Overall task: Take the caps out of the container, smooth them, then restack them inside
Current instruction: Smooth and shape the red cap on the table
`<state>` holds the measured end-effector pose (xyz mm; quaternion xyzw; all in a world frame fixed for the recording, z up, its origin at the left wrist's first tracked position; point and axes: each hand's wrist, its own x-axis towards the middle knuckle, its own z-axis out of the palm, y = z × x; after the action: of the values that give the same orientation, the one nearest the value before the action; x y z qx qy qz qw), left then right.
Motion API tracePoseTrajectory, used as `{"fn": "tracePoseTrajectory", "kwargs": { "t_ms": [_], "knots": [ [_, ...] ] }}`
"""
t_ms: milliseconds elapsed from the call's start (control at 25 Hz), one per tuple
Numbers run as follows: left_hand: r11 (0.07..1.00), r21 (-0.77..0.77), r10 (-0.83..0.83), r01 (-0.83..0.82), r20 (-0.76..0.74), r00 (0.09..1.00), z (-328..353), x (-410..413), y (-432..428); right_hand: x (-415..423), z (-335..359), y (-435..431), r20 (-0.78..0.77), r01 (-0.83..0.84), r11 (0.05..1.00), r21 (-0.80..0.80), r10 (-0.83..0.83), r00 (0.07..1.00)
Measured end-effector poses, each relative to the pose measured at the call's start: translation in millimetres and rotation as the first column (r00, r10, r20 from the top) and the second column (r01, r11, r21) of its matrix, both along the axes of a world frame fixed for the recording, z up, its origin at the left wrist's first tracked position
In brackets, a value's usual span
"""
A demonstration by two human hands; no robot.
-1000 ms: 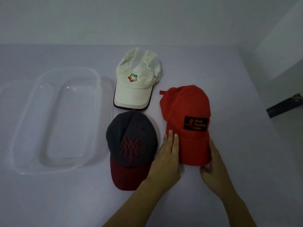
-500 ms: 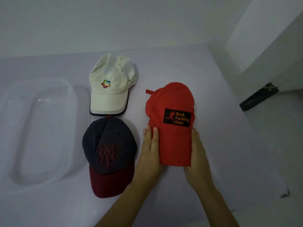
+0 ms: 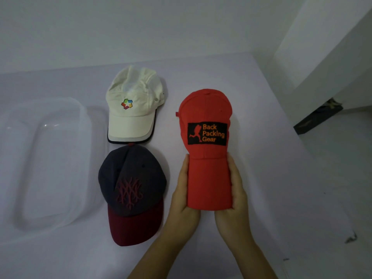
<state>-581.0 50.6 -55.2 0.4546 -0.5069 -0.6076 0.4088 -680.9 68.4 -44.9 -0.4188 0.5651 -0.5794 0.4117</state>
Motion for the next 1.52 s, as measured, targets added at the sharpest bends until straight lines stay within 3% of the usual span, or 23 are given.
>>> {"fn": "tracePoseTrajectory", "kwargs": {
  "t_ms": [160,280,400,480,520,640,680,800,880,960,1040,1120,1200,1360,1520],
  "knots": [
    [1.0,0.002,-0.001,0.001,0.009,1.0,3.4,2.6,2.5,10.4,-24.6,-2.0,-0.021,-0.057,0.993,0.106,0.059,0.998],
    [0.993,-0.1,-0.045,0.064,0.182,0.982,-6.1,15.0,0.7,-3.6,-27.5,0.4,-0.201,-0.068,0.996,0.054,0.077,0.977],
    [0.954,-0.175,-0.174,0.243,0.338,0.925,-7.2,28.2,-4.5,-26.9,-10.5,6.9,-0.35,-0.054,0.998,-0.03,0.04,0.936],
    [0.941,-0.107,-0.287,0.32,0.248,0.925,4.7,39.2,-14.6,-35.0,-14.0,11.5,-0.472,-0.05,0.998,-0.044,0.023,0.881],
    [0.956,-0.071,-0.268,0.284,0.18,0.946,14.7,43.3,-22.9,-38.5,-13.5,13.1,-0.524,-0.06,0.998,-0.036,0.032,0.851],
    [0.998,0.039,0.044,-0.047,0.081,0.996,43.5,44.0,-60.2,-45.4,-6.0,16.7,-0.641,-0.166,0.986,-0.026,0.111,0.759],
    [0.995,0.064,0.076,-0.081,0.078,0.994,52.4,42.2,-73.7,-46.7,-3.7,17.3,-0.672,-0.204,0.979,-0.025,0.135,0.729],
    [0.996,0.075,-0.058,0.055,0.037,0.998,69.2,37.0,-99.4,-41.4,-4.0,14.3,-0.733,-0.271,0.962,0.027,0.203,0.649],
    [0.995,0.099,-0.007,0.011,-0.042,0.999,73.4,34.4,-104.1,-38.8,-2.9,14.5,-0.759,-0.303,0.944,0.129,0.29,0.582],
    [0.989,0.098,0.114,-0.11,-0.04,0.993,74.3,32.8,-104.0,-41.7,0.3,17.4,-0.699,-0.369,0.884,0.286,0.456,0.551],
    [0.988,0.047,0.148,-0.149,0.038,0.988,71.2,32.2,-100.0,-49.6,7.3,15.7,-0.538,-0.373,0.857,0.355,0.514,0.668],
    [0.993,0.027,0.113,-0.116,0.094,0.989,66.2,28.8,-93.4,-52.0,15.8,5.2,-0.445,-0.229,0.946,0.228,0.31,0.84],
    [0.999,0.018,0.048,-0.05,0.088,0.995,61.2,19.7,-86.1,-48.0,27.5,-14.2,-0.292,-0.116,0.972,0.206,0.174,0.94],
    [1.0,0.017,0.021,-0.021,0.015,1.0,49.8,-2.0,-76.4,-47.4,32.9,-42.2,-0.017,-0.193,0.939,0.284,0.206,0.978],
    [0.996,0.037,0.067,-0.078,0.253,0.965,17.2,-5.4,-84.6,-55.5,8.8,-54.1,0.017,-0.216,0.896,0.387,0.228,0.974]
  ]
}}
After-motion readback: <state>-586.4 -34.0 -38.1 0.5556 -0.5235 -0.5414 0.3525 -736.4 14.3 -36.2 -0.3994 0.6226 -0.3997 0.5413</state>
